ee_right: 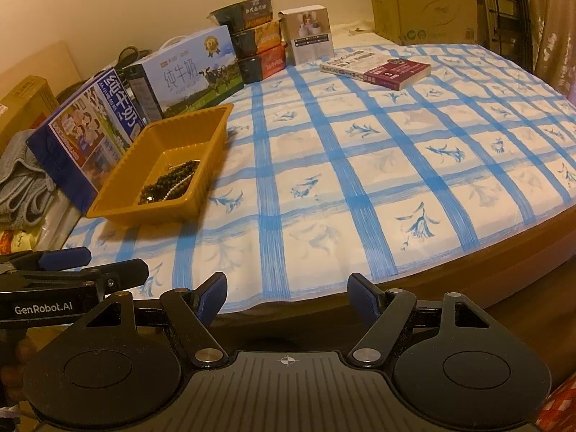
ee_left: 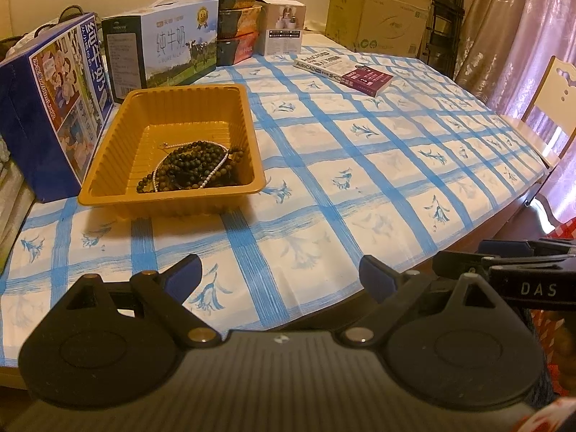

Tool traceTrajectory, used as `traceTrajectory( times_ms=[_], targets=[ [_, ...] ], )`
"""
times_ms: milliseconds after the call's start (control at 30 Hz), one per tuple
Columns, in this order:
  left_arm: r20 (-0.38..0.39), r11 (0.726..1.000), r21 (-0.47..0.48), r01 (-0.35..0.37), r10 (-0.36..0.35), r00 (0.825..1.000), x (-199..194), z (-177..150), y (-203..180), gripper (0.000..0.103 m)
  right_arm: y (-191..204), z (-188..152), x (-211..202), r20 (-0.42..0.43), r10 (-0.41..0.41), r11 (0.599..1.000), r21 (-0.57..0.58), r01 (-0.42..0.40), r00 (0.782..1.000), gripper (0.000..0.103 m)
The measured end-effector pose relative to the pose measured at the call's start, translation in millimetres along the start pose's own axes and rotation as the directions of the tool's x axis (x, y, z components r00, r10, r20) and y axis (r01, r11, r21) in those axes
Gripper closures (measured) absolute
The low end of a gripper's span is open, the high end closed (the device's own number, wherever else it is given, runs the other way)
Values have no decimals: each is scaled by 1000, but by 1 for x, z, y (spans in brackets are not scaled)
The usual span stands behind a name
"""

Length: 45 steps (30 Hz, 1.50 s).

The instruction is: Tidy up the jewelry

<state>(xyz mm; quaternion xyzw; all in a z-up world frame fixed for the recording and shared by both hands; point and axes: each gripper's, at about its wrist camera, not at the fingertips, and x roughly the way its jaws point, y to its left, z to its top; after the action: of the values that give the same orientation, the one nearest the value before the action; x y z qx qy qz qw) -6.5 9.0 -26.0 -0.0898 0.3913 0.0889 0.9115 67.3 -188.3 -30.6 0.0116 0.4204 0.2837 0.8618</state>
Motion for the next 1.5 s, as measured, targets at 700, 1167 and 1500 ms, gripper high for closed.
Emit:
traceTrajectory(
  times_ms=[700,1167,1500],
  targets=[
    [1,1000,0,-1,1,1000,0,0,0,10,2,1,0,1,-1,1000,0,1,1000,29],
    [3,1000,0,-3,3,1000,0,0,1,10,3,1,0,2,-3,1000,0,3,1000,29],
    [5,1000,1,-3,3,1000,0,1,1,10,4,1,0,4,-3,1000,0,3,1000,29]
  ],
)
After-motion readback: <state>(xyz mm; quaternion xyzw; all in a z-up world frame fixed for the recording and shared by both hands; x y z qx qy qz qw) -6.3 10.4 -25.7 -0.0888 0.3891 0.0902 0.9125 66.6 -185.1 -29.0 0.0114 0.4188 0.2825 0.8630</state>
